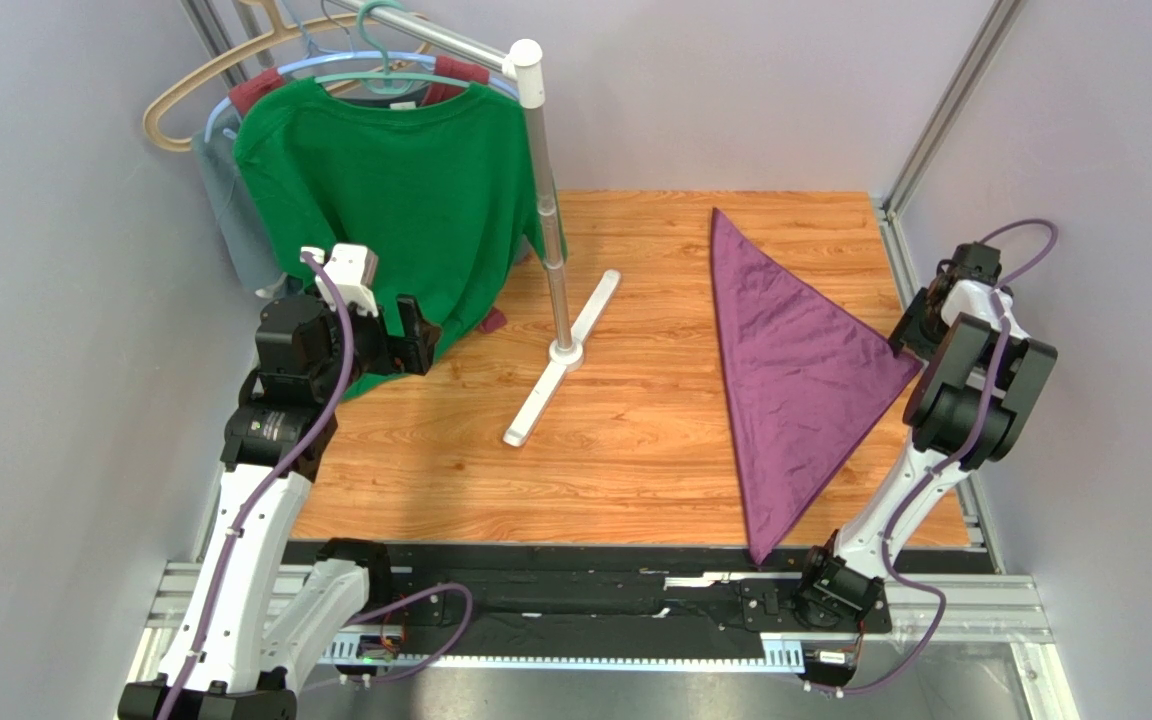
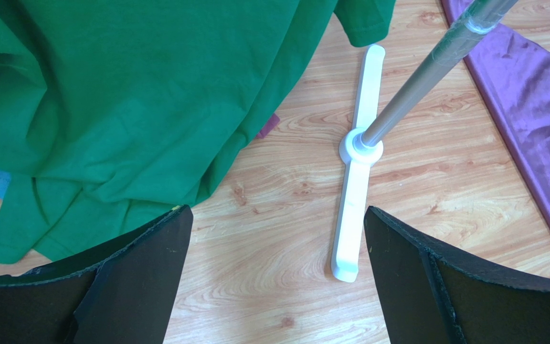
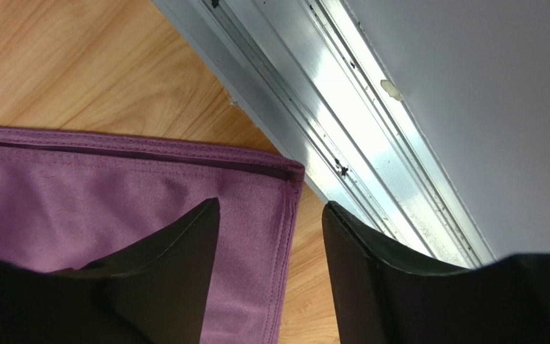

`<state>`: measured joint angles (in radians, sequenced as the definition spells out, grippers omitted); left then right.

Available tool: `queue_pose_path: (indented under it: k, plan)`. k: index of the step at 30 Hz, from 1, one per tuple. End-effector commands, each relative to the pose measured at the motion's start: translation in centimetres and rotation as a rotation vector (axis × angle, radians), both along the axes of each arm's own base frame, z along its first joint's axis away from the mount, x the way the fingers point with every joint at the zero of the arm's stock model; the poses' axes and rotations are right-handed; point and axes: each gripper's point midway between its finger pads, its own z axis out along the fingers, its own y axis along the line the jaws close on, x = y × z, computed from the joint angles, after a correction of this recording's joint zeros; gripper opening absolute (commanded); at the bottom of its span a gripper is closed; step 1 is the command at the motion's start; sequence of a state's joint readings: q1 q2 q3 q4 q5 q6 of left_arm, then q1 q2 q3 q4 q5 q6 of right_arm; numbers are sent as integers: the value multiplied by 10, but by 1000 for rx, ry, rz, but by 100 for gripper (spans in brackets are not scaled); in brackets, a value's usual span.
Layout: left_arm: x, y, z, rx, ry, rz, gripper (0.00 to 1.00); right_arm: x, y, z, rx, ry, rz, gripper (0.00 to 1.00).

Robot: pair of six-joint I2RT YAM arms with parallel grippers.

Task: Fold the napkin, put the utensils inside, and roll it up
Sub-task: Fold the napkin, then grab a utensil with the right arm

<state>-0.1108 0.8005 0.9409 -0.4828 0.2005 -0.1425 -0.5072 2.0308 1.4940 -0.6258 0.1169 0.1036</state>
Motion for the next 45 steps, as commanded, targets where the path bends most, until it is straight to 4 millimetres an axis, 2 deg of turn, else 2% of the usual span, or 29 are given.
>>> queue_pose_path:
  k: [1,5,7,9,10,11,13,14,15,17,20,24,26,28,36,39,45]
  plan:
    - [-1,-2,2,7,-17,-16,99,14,2,42,-45,-125,7,62]
    - [-1,-3,1,4,-15,-18,99,11,18,55,-48,-158,9,65]
    - [0,-3,2,3,-17,-23,99,12,35,63,-30,-199,20,65]
    - [0,-4,1,3,-14,-23,99,1,52,69,-18,-218,18,65]
    - [0,-4,1,1,-13,-24,99,1,63,72,-5,-243,10,65]
    - [0,-3,3,3,-18,-21,99,-12,73,73,6,-255,1,63]
    - [0,-4,2,3,-14,-23,99,-23,82,76,8,-277,-42,61]
    - [0,-4,3,3,-18,-23,99,-32,83,88,11,-323,-114,59]
    - [-1,-5,3,4,-17,-29,99,-47,85,75,6,-296,-163,59]
    - [-2,-10,4,1,-20,-47,99,-53,89,77,24,-347,-223,59]
    - [-6,-19,7,-2,-30,-80,99,-67,99,65,67,-315,-239,60]
    - [-12,-24,11,4,-57,-97,99,-86,99,43,95,-206,-270,60]
    - [-14,-26,14,5,-70,-103,99,-103,92,33,90,-137,-330,56]
    - [-18,-31,16,11,-78,-122,99,-130,78,27,32,-56,-430,54]
    - [-29,-51,18,18,-92,-200,99,-184,52,26,23,-70,-605,51]
    - [-32,-53,20,24,-101,-210,99,-196,50,23,35,-56,-613,51]
    - [-35,-57,21,27,-107,-225,99,-200,58,10,63,-40,-561,48]
